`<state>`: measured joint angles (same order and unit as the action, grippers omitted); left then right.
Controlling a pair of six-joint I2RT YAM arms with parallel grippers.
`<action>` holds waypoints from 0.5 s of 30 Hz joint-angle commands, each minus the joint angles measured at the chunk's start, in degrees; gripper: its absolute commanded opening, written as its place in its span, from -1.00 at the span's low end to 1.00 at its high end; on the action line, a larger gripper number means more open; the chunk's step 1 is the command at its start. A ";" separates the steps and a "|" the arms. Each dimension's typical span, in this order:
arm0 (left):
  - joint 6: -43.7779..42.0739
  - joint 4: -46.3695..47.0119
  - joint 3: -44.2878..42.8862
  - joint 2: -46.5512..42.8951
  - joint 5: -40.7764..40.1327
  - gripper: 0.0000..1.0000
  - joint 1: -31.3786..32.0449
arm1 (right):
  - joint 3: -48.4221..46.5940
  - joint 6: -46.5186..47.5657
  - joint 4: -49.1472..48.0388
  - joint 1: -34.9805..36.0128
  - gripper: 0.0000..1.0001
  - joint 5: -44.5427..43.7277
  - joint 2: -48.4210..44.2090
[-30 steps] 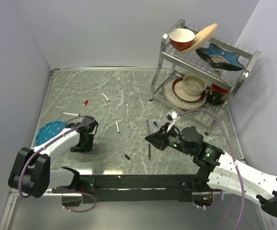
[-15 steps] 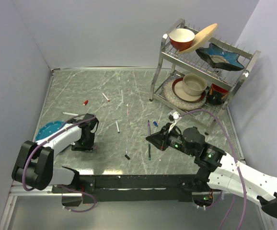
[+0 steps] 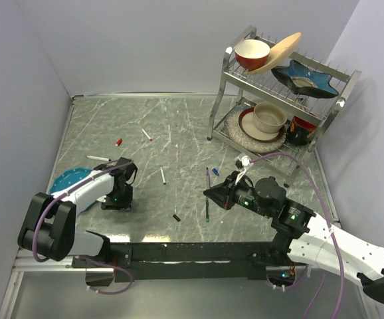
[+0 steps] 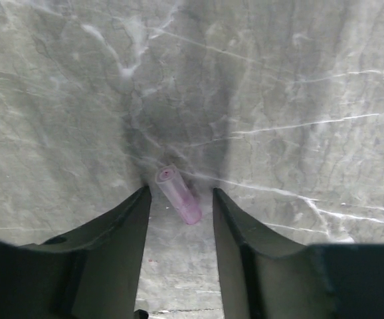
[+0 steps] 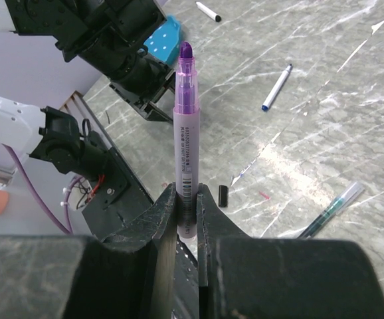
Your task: Insert the pens into the pen caps
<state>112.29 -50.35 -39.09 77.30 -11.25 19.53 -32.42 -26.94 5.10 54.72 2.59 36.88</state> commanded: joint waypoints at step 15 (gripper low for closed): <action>-6.72 9.74 2.97 -3.89 1.32 -0.99 -0.37 | -2.03 -0.39 1.05 -0.31 -1.00 1.36 -1.29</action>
<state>109.45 -50.39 -38.22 76.20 -9.74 19.05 -32.58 -27.03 6.42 54.72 3.14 36.32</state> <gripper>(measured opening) 0.079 0.176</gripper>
